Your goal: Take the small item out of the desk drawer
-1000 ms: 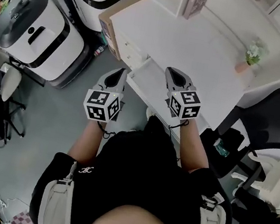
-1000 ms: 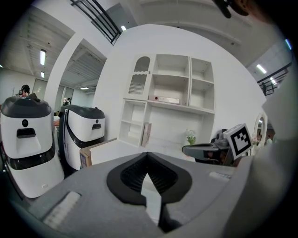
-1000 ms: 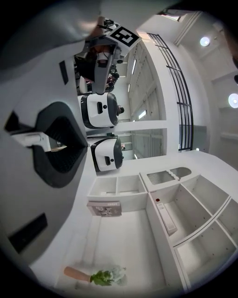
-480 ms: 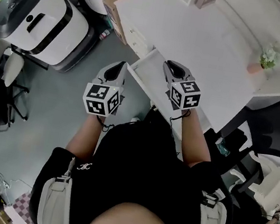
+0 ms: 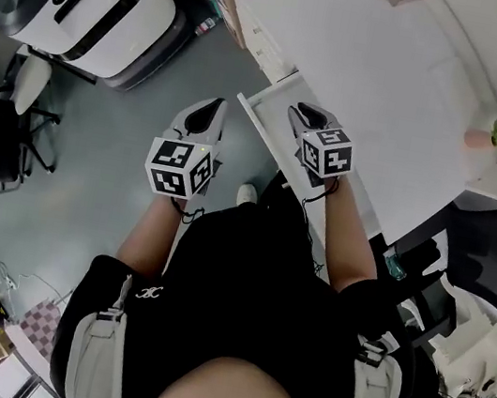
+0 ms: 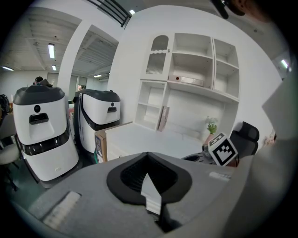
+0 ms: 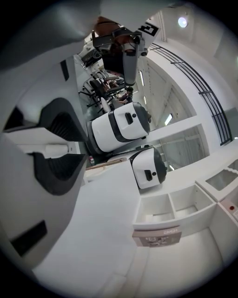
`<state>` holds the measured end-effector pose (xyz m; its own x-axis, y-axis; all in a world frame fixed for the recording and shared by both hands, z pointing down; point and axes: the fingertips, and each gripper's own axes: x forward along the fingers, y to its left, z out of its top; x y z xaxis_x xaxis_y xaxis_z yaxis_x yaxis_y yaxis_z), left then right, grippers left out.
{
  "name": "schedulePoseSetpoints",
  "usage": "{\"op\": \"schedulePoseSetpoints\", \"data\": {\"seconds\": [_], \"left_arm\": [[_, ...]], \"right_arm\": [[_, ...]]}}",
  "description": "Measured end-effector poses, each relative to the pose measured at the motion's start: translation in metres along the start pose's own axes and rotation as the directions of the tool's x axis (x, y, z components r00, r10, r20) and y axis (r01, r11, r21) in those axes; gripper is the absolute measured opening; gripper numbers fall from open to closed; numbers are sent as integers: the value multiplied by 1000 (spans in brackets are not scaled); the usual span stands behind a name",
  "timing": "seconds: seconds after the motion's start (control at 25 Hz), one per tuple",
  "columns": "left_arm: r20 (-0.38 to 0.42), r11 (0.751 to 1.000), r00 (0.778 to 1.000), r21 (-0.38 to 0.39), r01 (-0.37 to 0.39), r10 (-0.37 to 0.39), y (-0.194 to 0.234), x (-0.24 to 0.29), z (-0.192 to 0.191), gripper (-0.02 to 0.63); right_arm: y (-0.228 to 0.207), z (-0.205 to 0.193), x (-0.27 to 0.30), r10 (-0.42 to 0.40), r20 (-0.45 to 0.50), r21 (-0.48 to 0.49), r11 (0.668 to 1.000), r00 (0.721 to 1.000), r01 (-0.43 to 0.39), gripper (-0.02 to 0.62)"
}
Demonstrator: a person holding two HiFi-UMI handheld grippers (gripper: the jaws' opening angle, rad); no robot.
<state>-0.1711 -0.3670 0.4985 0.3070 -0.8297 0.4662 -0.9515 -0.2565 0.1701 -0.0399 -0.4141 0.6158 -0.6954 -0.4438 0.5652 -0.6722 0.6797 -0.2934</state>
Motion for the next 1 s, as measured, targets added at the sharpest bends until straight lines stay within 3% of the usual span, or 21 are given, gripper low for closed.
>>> {"op": "schedulePoseSetpoints", "data": {"seconds": [0.4, 1.0], "left_arm": [[-52, 997, 996, -38, -73, 71, 22, 5, -32, 14], [-101, 978, 980, -103, -179, 169, 70, -5, -61, 15]], "right_arm": [[0, -52, 67, 112, -195, -14, 993, 974, -117, 71], [2, -115, 145, 185, -443, -32, 975, 877, -221, 106]]}}
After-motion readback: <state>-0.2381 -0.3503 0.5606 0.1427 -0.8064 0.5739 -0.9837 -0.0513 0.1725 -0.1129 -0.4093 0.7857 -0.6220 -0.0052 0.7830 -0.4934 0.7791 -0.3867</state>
